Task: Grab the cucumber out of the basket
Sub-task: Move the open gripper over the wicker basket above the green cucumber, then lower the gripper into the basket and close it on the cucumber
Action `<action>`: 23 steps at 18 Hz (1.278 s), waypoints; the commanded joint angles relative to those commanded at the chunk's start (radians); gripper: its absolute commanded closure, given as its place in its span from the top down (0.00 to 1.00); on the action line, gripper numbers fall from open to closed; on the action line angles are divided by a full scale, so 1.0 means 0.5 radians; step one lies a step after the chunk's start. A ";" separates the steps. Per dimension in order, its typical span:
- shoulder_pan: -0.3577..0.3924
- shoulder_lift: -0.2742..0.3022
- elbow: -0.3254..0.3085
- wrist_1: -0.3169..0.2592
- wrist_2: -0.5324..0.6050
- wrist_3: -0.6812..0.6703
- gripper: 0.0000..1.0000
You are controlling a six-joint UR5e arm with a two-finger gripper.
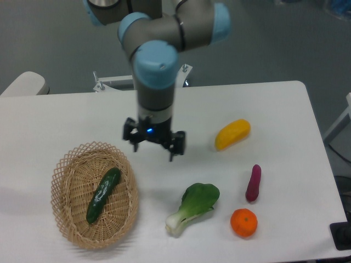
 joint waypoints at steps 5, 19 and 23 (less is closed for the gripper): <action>-0.156 -0.144 -0.018 0.126 0.000 -0.064 1.00; -0.279 -0.463 0.009 0.396 0.181 -0.043 1.00; -0.301 -0.464 -0.012 0.393 0.181 -0.055 1.00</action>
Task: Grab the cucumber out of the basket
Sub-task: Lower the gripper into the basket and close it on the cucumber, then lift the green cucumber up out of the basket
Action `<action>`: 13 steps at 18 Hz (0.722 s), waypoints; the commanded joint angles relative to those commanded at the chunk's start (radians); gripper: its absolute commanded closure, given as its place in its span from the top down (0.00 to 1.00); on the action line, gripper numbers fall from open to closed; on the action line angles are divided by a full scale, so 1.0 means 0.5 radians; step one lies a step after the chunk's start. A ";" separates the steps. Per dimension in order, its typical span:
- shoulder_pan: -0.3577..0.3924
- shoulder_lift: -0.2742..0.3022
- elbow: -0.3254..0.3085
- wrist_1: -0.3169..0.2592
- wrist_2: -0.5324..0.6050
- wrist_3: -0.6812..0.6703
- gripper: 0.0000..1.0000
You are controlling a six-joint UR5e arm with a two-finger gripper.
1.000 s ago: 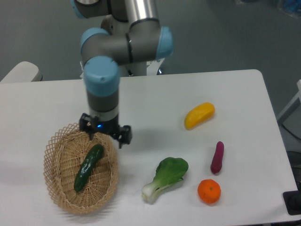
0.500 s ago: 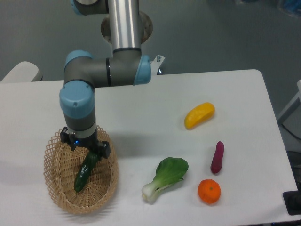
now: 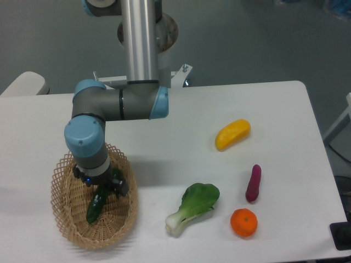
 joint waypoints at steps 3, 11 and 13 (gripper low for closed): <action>0.000 -0.003 -0.003 -0.003 0.000 -0.009 1.00; 0.000 0.009 0.031 -0.006 0.003 0.012 0.28; 0.003 0.012 0.034 -0.003 0.003 0.018 0.27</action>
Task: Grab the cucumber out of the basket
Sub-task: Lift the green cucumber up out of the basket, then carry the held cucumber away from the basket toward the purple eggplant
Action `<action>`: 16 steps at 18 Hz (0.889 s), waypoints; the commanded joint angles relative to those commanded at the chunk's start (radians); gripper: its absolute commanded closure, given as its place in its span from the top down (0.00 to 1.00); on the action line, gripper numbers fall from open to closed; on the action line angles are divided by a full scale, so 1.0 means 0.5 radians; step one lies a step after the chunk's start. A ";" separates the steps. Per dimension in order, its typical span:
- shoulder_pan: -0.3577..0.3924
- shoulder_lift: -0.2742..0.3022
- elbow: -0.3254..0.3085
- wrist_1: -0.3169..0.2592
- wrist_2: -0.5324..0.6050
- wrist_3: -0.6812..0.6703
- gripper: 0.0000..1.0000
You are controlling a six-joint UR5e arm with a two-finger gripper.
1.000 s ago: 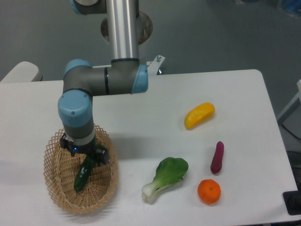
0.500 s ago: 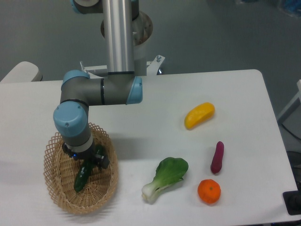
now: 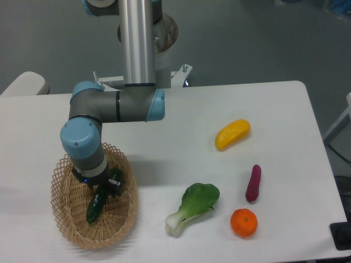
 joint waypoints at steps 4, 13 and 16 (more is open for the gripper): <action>0.009 0.009 0.040 -0.006 0.000 0.000 0.24; 0.144 0.202 0.150 -0.034 -0.003 0.251 0.18; 0.254 0.258 0.166 -0.086 -0.003 0.395 0.18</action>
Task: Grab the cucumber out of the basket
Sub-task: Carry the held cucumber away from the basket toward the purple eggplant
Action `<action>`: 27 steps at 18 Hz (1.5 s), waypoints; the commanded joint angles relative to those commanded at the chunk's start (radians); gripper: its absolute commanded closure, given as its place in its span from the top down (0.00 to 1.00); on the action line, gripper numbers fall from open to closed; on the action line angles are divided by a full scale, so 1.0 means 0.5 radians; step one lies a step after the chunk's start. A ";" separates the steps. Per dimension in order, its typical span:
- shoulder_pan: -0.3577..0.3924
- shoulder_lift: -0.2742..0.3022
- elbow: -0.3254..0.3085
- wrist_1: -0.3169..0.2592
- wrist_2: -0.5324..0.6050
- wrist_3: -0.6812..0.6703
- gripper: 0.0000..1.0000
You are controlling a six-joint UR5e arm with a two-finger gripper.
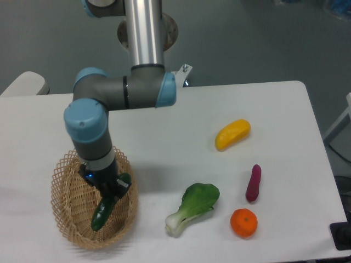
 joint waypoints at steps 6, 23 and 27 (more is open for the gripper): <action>0.334 0.059 0.061 -0.196 -0.006 0.435 0.18; 0.991 -0.015 0.144 -0.298 -0.009 1.445 0.18; 0.991 -0.018 0.147 -0.298 -0.009 1.452 0.18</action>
